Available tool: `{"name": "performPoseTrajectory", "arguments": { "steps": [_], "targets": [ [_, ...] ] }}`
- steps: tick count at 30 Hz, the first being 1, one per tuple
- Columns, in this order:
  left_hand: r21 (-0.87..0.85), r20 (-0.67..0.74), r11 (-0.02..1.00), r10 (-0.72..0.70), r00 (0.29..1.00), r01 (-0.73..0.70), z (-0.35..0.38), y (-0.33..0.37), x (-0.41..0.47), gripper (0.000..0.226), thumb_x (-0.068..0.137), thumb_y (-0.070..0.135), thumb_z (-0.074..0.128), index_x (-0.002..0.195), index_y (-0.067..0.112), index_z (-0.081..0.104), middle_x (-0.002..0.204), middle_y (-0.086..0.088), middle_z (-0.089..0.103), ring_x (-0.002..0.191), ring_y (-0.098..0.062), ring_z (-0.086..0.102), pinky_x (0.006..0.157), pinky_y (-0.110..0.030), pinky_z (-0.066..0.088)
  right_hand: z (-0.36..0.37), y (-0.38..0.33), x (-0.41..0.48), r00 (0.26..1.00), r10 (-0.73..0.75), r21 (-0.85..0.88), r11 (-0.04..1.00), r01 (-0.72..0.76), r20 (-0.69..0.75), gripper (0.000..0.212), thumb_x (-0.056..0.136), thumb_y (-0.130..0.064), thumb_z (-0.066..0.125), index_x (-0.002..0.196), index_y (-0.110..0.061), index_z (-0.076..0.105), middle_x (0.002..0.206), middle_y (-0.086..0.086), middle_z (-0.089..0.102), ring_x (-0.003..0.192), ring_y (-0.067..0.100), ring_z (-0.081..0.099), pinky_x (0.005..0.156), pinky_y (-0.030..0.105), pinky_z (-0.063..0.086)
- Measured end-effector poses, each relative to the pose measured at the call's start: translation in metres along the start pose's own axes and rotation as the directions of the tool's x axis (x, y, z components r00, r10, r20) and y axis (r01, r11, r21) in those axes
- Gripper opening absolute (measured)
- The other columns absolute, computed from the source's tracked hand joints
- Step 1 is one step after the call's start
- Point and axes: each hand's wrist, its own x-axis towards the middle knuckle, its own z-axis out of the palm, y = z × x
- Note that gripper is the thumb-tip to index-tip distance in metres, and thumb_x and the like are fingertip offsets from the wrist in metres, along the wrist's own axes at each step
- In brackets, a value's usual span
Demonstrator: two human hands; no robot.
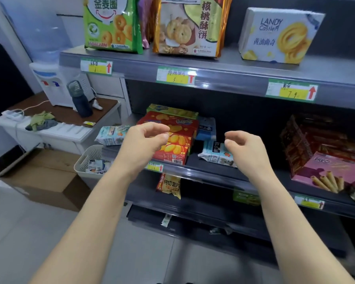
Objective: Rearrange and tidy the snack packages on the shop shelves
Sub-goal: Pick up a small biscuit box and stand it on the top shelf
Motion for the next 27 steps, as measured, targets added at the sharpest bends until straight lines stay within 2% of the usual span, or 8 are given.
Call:
{"name": "performPoseTrajectory", "arguments": {
  "steps": [3, 8, 13, 20, 27],
  "targets": [
    [0.050, 0.079, 0.998, -0.032, 0.996, 0.028, 0.019, -0.012, -0.001, 0.016, 0.086, 0.011, 0.064, 0.091, 0.024, 0.070, 0.099, -0.001, 0.071, 0.098, -0.018, 0.066, 0.092, -0.036, 0.052, -0.001, 0.013, -0.002, 0.999, 0.048, -0.019, 0.999, -0.048, 0.012, 0.030, 0.093, -0.013, 0.052, 0.121, -0.013, 0.063, 0.107, -0.005, 0.063, 0.100, 0.008, 0.057, 0.086, 0.020, 0.039],
    [0.101, 0.154, 0.994, -0.058, 0.986, 0.042, 0.051, -0.020, -0.003, 0.015, 0.087, 0.011, 0.063, 0.098, 0.020, 0.069, 0.090, 0.010, 0.067, 0.083, -0.005, 0.060, 0.082, -0.023, 0.048, -0.002, 0.032, -0.003, 0.992, 0.102, -0.027, 0.995, -0.100, 0.072, 0.030, 0.093, -0.014, 0.053, 0.121, -0.013, 0.063, 0.118, -0.002, 0.064, 0.102, 0.008, 0.055, 0.088, 0.020, 0.038],
    [0.137, 0.190, 0.989, -0.076, 0.979, 0.051, 0.072, -0.019, -0.004, 0.017, 0.088, 0.011, 0.062, 0.102, 0.016, 0.068, 0.093, 0.009, 0.066, 0.086, -0.006, 0.059, 0.084, -0.024, 0.048, -0.005, 0.042, 0.003, 0.988, 0.117, -0.010, 0.993, -0.116, 0.099, 0.028, 0.093, -0.014, 0.054, 0.120, -0.014, 0.063, 0.118, -0.001, 0.064, 0.102, 0.008, 0.056, 0.087, 0.020, 0.038],
    [0.139, 0.162, 0.988, -0.092, 0.983, 0.069, 0.086, -0.014, -0.005, 0.017, 0.089, 0.010, 0.061, 0.103, 0.016, 0.068, 0.089, 0.014, 0.064, 0.084, 0.000, 0.059, 0.079, -0.016, 0.045, -0.005, 0.043, 0.009, 0.984, 0.080, 0.004, 0.997, -0.082, 0.158, 0.031, 0.093, -0.014, 0.054, 0.122, -0.014, 0.063, 0.117, -0.003, 0.064, 0.102, 0.006, 0.056, 0.086, 0.018, 0.037],
    [0.147, 0.089, 0.983, -0.123, 0.988, 0.109, 0.091, -0.014, -0.012, 0.015, 0.087, 0.012, 0.063, 0.098, 0.020, 0.068, 0.093, 0.007, 0.067, 0.092, -0.009, 0.062, 0.088, -0.029, 0.049, -0.002, 0.046, 0.010, 0.971, 0.028, 0.037, 0.999, -0.037, 0.236, 0.031, 0.093, -0.014, 0.053, 0.123, -0.013, 0.062, 0.117, -0.004, 0.062, 0.103, 0.005, 0.053, 0.087, 0.019, 0.036]
  ]
}}
